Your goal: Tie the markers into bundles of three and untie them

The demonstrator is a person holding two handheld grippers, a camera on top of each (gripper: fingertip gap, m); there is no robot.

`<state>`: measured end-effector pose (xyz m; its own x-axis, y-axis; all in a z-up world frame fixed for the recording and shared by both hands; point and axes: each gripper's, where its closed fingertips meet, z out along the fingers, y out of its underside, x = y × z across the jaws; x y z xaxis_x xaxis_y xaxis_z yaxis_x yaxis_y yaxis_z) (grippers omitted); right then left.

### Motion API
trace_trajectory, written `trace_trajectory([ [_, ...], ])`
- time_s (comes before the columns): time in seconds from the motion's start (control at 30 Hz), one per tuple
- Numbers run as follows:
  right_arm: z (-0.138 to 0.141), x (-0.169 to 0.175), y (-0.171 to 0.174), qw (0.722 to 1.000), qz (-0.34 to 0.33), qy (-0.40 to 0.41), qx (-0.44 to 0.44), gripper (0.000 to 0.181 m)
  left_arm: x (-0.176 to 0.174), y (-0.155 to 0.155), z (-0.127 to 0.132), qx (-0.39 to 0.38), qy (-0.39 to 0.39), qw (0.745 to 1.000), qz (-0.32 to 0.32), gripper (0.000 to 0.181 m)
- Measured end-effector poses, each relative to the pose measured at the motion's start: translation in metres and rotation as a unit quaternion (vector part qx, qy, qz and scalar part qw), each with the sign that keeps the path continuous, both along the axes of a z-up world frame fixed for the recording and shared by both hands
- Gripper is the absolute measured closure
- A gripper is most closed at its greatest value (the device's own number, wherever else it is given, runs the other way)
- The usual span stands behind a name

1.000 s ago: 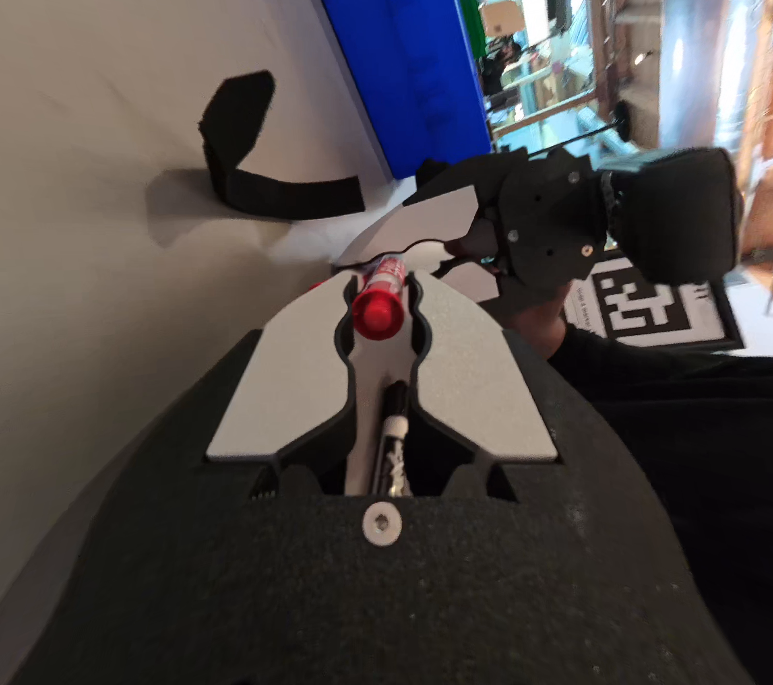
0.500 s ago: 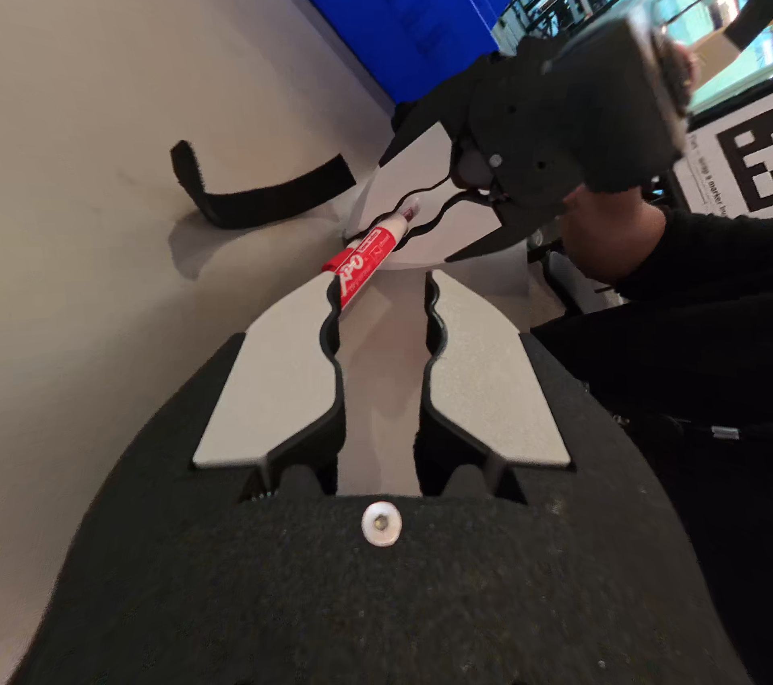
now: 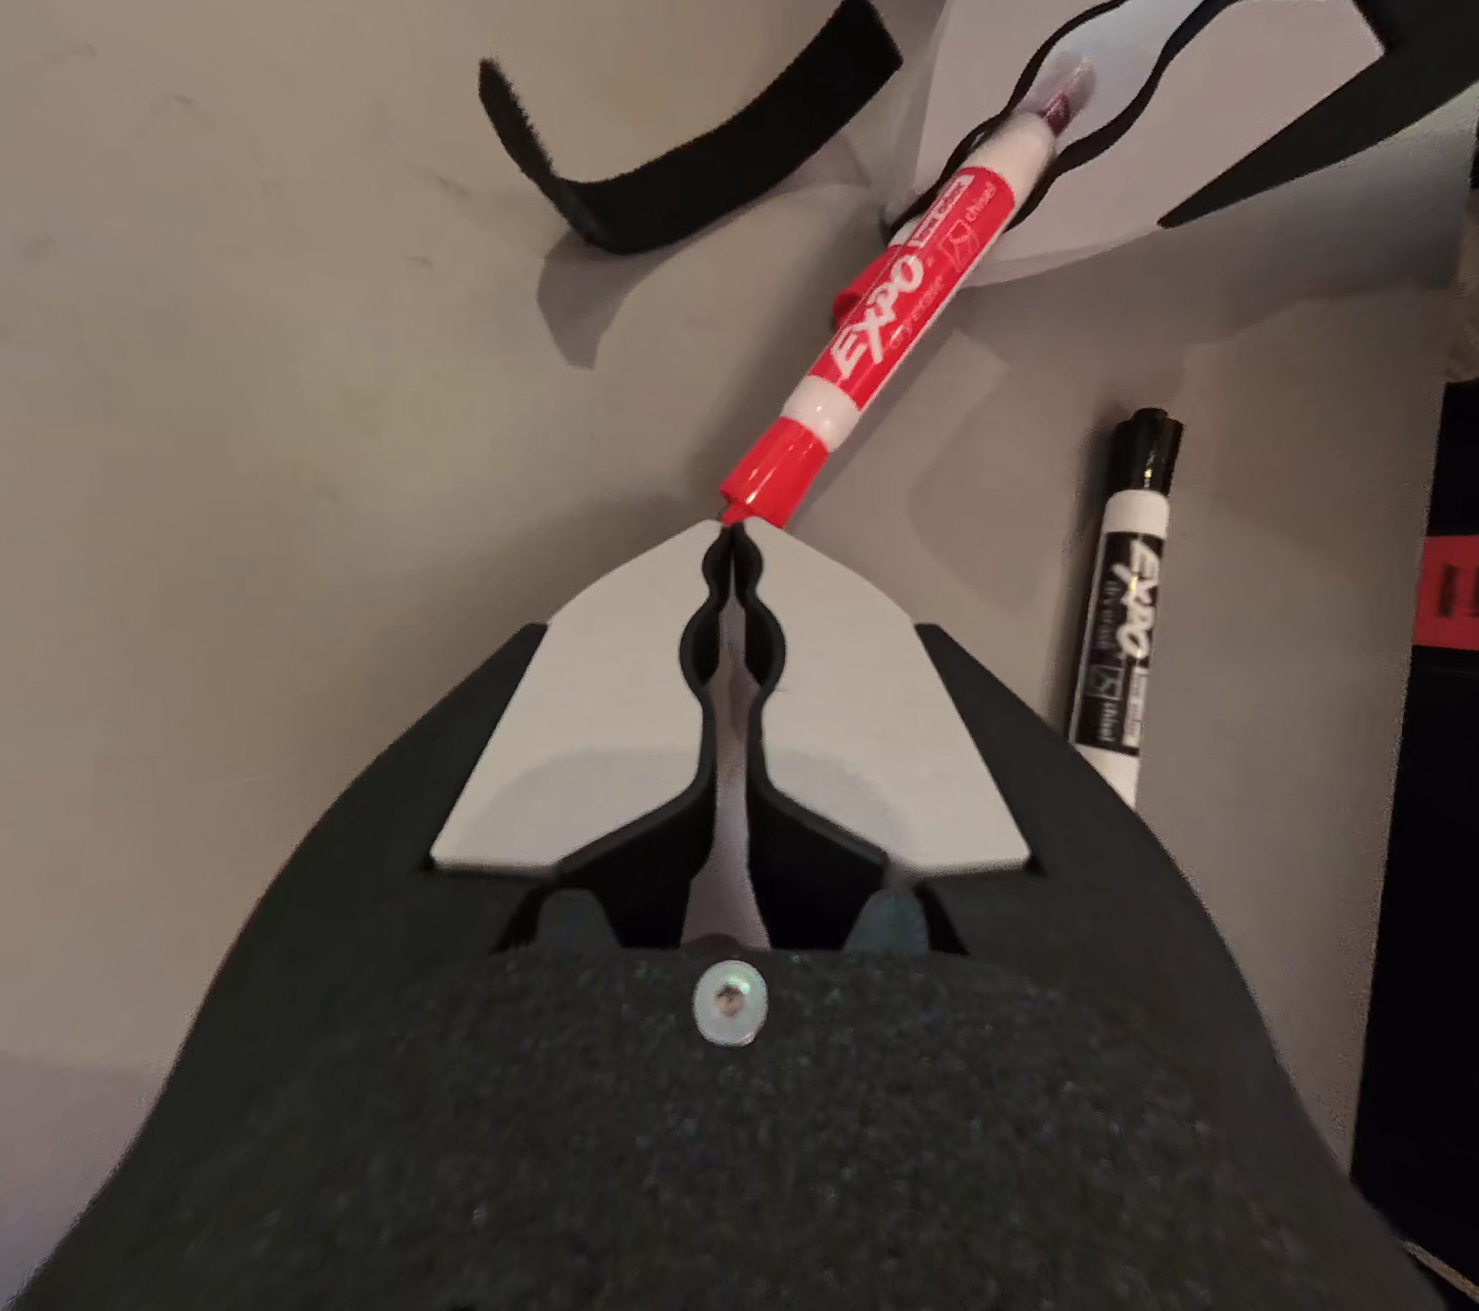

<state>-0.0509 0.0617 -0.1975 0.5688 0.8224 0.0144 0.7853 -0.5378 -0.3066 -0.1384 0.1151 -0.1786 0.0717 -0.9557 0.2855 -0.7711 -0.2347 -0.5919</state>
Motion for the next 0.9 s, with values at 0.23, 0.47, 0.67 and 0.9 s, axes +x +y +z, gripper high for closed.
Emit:
trace_trajectory([
  [0.23, 0.000, 0.002, 0.000, 1.000, 0.000, -0.001, -0.002, 0.162, 0.015, 0.011, 0.007, 0.026, -0.013, 0.999, 0.017, 0.181],
  [0.47, 0.000, 0.002, 0.000, 1.000, 0.003, -0.007, -0.009, 0.163, 0.031, -0.004, 0.014, -0.001, -0.033, 0.999, -0.001, 0.180],
  [0.67, 0.000, 0.002, 0.000, 1.000, 0.004, -0.001, -0.010, 0.163, -0.005, 0.013, -0.002, 0.011, 0.019, 0.998, 0.054, 0.178],
  [0.9, 0.000, 0.005, 0.000, 1.000, 0.002, -0.002, -0.014, 0.162, 0.012, 0.008, -0.006, -0.007, -0.012, 0.999, 0.044, 0.181],
])
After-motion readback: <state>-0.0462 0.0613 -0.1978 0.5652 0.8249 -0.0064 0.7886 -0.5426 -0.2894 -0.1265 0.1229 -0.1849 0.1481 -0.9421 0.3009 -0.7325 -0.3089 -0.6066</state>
